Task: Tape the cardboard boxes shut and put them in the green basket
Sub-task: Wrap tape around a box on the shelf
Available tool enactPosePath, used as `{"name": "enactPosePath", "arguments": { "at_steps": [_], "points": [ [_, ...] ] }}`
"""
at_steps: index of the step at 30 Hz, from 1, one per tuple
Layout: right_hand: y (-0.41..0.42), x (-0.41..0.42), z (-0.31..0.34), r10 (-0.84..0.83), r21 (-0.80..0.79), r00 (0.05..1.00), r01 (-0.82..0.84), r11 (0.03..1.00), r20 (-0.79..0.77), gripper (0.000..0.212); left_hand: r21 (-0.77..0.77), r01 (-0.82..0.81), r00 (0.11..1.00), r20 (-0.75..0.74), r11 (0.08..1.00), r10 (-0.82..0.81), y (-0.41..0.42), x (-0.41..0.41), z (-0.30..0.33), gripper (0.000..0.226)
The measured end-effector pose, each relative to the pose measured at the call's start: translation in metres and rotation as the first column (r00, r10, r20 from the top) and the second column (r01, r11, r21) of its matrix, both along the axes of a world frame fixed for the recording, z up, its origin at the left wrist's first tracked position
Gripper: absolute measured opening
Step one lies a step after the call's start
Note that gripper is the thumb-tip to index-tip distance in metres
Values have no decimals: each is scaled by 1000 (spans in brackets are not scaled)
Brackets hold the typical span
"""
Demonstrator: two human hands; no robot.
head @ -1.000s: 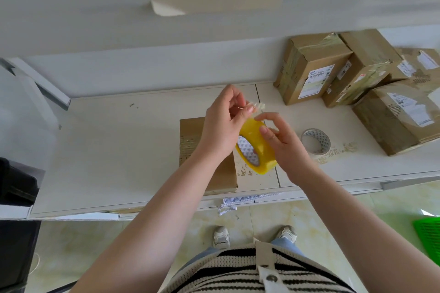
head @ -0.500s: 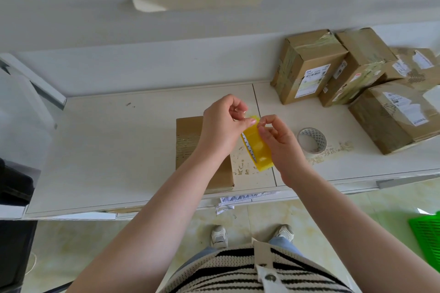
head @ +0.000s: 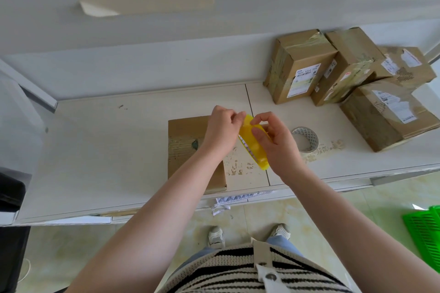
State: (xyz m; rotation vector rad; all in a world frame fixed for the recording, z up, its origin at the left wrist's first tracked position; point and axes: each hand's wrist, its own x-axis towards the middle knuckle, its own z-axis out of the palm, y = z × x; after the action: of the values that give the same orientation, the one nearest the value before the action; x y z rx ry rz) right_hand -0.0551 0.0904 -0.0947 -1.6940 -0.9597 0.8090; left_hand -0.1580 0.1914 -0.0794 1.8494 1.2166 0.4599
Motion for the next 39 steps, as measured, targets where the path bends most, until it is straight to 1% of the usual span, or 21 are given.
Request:
{"name": "enactPosePath", "arguments": {
  "at_steps": [2,5,7,9,12,14,15,17,18,20,21,22,24,26,27,29,31,34,36,38,39],
  "points": [
    [0,0,0,-18,-31,998,20,999,52,21,50,-52,998,24,997,51,-1,3,-7,31],
    [-1,7,-3,-1,-88,987,15,996,164,62,169,-76,997,-11,983,79,-2,1,-16,31],
    [-2,13,-6,-8,-123,952,47,991,305,72,175,-28,998,-50,984,38,-4,2,-20,28],
    [0,16,-12,-1,-141,902,69,988,432,75,10,-10,999,-48,1000,10,-10,9,-21,37],
    [1,18,-23,51,-159,826,47,986,561,79,-232,-66,993,-112,970,41,-13,20,-23,48],
    [-3,24,-31,127,-189,824,-25,982,552,83,-333,-101,989,-137,937,58,-8,25,-27,40],
    [-6,28,-35,176,-207,850,-82,975,496,83,-353,-100,986,-161,930,45,-6,28,-29,36],
    [-12,37,-42,212,-206,927,-152,967,309,73,-380,-107,979,-200,919,32,-2,33,-35,36],
    [-13,44,-46,140,-177,953,-94,980,269,64,-386,-118,977,-209,915,38,-1,34,-37,39],
    [-11,60,-57,-116,-150,941,171,974,319,50,-374,-123,973,-229,919,37,0,37,-41,48],
    [-11,67,-61,-210,-192,914,289,938,347,47,-363,-119,968,-248,924,27,0,38,-44,51],
    [-10,73,-66,-240,-269,908,340,901,344,46,-354,-112,962,-272,929,13,-1,39,-47,53],
    [-7,77,-73,-170,-439,949,275,855,264,44,-326,-87,947,-321,941,-24,-4,42,-53,51],
    [-3,72,-79,-81,-518,973,184,835,214,39,-283,-71,927,-373,956,-41,-6,43,-58,42],
    [-1,69,-81,-81,-521,976,178,835,204,35,-267,-71,918,-395,961,-42,-6,44,-60,39],
    [3,62,-86,-112,-514,979,186,837,172,29,-271,-61,902,-426,961,-63,-6,42,-63,48],
    [7,58,-90,-113,-513,979,187,838,173,29,-311,-18,874,-466,950,-135,-8,39,-63,57],
    [9,54,-88,-127,-520,976,204,830,179,28,-319,53,845,-491,946,-213,-13,40,-59,59],
    [13,49,-79,-154,-474,965,240,847,213,23,-252,136,855,-458,958,-242,-17,41,-49,59],
    [20,36,-64,-187,-353,951,268,896,247,13,-112,229,913,-319,967,-254,-19,30,-40,54],
    [23,26,-55,-194,-285,950,261,922,244,11,-38,224,943,-241,974,-227,-18,19,-36,52]
  ]
}}
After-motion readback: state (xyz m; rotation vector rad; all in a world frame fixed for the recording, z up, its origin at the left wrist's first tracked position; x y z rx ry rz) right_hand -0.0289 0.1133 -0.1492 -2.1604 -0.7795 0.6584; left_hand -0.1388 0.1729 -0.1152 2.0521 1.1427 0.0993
